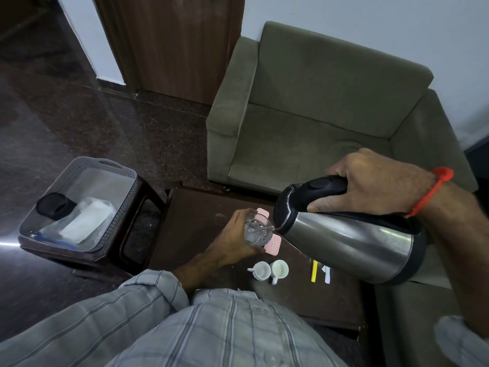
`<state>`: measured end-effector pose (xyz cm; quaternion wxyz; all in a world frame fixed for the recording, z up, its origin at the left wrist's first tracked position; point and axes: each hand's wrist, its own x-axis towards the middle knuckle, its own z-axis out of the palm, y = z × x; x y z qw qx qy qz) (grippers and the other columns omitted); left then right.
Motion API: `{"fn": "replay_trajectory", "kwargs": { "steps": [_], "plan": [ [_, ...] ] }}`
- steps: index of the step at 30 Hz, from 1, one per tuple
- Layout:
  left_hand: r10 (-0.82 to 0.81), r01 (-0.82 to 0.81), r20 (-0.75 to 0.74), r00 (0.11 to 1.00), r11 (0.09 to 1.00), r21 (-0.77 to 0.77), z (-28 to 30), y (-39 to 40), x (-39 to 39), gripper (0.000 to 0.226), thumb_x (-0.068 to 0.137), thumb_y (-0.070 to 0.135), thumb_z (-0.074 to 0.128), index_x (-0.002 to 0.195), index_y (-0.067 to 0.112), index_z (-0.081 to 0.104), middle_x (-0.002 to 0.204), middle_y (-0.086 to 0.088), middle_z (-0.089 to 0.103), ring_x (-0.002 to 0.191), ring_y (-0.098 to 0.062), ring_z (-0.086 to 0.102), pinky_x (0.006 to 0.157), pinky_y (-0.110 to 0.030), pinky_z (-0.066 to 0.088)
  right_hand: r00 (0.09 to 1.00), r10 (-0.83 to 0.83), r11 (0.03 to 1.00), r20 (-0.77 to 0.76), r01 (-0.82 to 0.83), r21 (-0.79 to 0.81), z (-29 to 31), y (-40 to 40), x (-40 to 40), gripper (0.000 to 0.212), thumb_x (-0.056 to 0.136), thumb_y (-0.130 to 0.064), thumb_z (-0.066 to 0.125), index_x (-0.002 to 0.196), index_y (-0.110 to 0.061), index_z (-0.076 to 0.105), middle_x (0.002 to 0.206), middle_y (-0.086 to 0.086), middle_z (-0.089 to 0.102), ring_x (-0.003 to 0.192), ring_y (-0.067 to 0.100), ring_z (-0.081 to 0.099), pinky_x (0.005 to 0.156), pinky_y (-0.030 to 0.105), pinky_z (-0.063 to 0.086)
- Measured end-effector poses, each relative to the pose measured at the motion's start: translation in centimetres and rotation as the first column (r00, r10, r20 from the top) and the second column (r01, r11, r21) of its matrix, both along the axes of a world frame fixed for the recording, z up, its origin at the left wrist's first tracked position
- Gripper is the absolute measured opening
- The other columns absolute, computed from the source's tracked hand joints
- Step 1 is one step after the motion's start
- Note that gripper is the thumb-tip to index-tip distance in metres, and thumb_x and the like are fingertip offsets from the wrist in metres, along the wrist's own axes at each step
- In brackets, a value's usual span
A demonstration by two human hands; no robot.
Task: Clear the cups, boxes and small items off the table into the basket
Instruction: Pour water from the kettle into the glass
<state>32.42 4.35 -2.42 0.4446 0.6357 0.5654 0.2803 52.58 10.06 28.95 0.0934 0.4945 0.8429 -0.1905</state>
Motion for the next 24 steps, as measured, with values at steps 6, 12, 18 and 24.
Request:
{"fn": "replay_trajectory", "kwargs": {
  "steps": [6, 12, 18, 24],
  "plan": [
    [0.003, -0.003, 0.013, 1.000, 1.000, -0.003, 0.00, 0.06, 0.06, 0.104, 0.059, 0.038, 0.097, 0.145, 0.027, 0.039, 0.140, 0.013, 0.043, 0.121, 0.004, 0.047, 0.097, -0.004, 0.039, 1.000, -0.003, 1.000, 0.010, 0.004, -0.015, 0.22, 0.01, -0.01, 0.050, 0.064, -0.075, 0.068, 0.069, -0.025, 0.070, 0.054, -0.009, 0.067, 0.052, 0.004, 0.063, 0.055, 0.031, 0.057],
    [-0.012, 0.011, 0.017, 1.000, 1.000, 0.019, -0.05, -0.03, 0.11, 0.102, 0.060, 0.039, 0.096, 0.144, 0.026, 0.041, 0.141, 0.012, 0.045, 0.125, 0.001, 0.048, 0.104, -0.016, 0.046, 1.000, -0.005, 1.000, 0.027, 0.006, -0.019, 0.38, 0.00, 0.04, 0.053, 0.062, -0.076, 0.066, 0.072, -0.024, 0.072, 0.055, -0.007, 0.067, 0.053, 0.003, 0.063, 0.058, 0.034, 0.058],
    [-0.009, 0.009, -0.008, 1.000, 1.000, 0.014, -0.18, -0.05, 0.09, 0.103, 0.059, 0.042, 0.095, 0.145, 0.027, 0.039, 0.141, 0.015, 0.044, 0.120, 0.020, 0.041, 0.096, 0.003, 0.036, 1.000, -0.008, 1.000, 0.023, 0.009, -0.018, 0.34, 0.00, 0.18, 0.054, 0.061, -0.076, 0.066, 0.070, -0.023, 0.071, 0.054, -0.004, 0.067, 0.055, 0.009, 0.065, 0.059, 0.037, 0.058],
    [-0.010, 0.010, -0.012, 1.000, 1.000, 0.002, -0.09, -0.04, 0.08, 0.104, 0.060, 0.042, 0.096, 0.146, 0.027, 0.040, 0.140, 0.016, 0.044, 0.122, 0.021, 0.041, 0.097, 0.001, 0.036, 1.000, -0.012, 1.000, 0.015, 0.012, -0.013, 0.41, -0.05, 0.16, 0.053, 0.060, -0.076, 0.066, 0.066, -0.024, 0.068, 0.052, -0.006, 0.065, 0.051, 0.007, 0.062, 0.056, 0.035, 0.057]
  ]
}}
